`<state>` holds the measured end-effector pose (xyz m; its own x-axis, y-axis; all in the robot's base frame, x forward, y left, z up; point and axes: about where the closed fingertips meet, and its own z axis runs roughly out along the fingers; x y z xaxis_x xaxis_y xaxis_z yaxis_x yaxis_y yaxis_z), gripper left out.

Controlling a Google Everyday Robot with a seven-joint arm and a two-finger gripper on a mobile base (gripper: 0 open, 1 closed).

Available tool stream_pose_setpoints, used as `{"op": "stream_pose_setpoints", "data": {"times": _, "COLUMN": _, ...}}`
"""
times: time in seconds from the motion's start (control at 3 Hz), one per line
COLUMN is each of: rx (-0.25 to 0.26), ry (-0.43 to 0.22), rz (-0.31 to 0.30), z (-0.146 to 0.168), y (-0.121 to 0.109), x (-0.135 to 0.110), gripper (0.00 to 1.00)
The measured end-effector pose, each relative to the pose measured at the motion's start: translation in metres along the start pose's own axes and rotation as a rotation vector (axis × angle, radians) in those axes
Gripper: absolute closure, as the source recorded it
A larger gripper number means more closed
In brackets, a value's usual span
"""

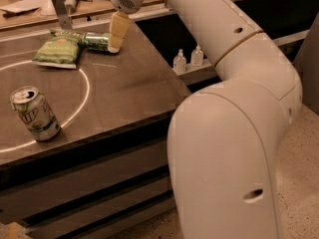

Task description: Place green can upright

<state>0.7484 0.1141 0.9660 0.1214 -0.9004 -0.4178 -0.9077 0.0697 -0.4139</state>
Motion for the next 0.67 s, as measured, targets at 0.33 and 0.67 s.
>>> {"op": "stream_pose_setpoints", "data": {"times": 0.33, "rx": 0.022, "ry": -0.014, "rz": -0.007, "z": 0.027, "y": -0.014, "x": -0.017, "gripper": 0.0}}
{"op": "stream_pose_setpoints", "data": {"times": 0.67, "rx": 0.025, "ry": -0.017, "rz": -0.008, "z": 0.053, "y": -0.022, "x": -0.028, "gripper": 0.0}}
